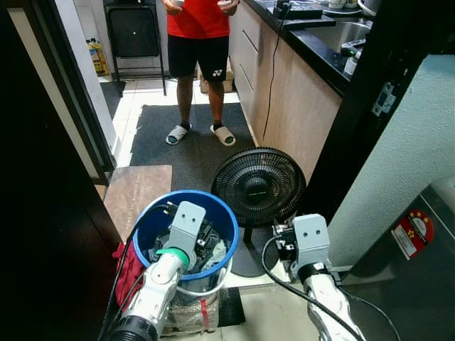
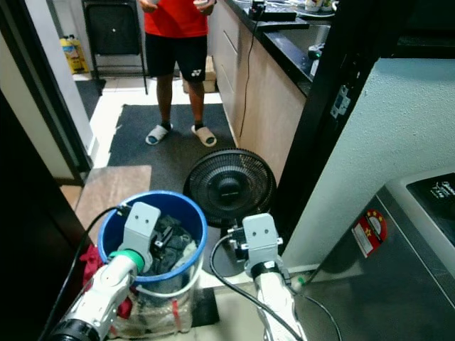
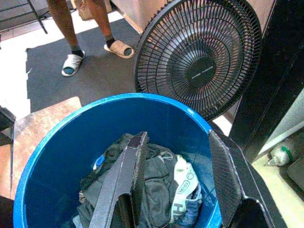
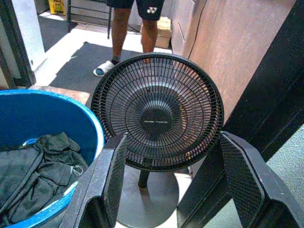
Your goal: Clothes washing
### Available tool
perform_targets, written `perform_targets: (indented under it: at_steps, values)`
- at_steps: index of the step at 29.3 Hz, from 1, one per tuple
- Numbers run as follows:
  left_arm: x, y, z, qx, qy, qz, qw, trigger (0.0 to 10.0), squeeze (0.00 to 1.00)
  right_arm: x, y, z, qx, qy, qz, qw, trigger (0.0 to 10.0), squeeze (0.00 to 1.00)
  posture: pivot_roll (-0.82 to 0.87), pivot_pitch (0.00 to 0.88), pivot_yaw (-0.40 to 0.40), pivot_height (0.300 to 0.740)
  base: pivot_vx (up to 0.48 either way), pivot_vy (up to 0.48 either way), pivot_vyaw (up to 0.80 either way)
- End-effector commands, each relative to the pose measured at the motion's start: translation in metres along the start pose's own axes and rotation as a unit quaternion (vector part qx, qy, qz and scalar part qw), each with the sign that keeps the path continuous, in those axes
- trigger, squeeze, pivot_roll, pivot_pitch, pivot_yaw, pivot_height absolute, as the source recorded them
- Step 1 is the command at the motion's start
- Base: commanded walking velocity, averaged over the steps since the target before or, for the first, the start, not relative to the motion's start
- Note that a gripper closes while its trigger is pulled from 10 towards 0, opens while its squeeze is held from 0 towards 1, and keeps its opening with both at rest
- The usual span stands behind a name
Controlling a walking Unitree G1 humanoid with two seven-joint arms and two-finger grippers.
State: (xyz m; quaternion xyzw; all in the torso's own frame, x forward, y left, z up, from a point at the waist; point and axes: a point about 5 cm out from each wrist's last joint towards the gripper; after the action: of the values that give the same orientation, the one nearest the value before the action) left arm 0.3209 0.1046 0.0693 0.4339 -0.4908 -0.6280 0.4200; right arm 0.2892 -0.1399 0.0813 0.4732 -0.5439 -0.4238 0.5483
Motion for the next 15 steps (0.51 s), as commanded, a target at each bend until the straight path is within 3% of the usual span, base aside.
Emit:
perform_targets:
  at_steps: [1,15]
  values:
    - [-0.0001,-0.0068,0.0032,-0.008,0.001,0.006,1.000,10.0,0.00,-0.0006,-0.0042,0.0032,-0.011,-0.004,-0.005,1.000,10.0,0.00,-0.09,0.001,0.071,0.740,0.000,0.000,0.00]
    - [0.0003,-0.0088,0.0055,-0.008,-0.001,0.004,1.000,10.0,0.00,-0.0040,-0.0051,0.0043,-0.013,0.001,-0.006,1.000,10.0,0.00,-0.08,0.010,0.069,0.740,0.000,0.000,0.00]
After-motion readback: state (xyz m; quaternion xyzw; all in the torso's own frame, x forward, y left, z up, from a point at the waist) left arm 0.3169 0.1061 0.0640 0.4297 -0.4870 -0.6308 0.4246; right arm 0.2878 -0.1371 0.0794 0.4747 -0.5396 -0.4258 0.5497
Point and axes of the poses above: a point about 5 cm out from each wrist's last joint towards the gripper, its own z axis pointing back from the gripper into the wrist, its own y axis along the axis of the wrist's last joint, x = y × z
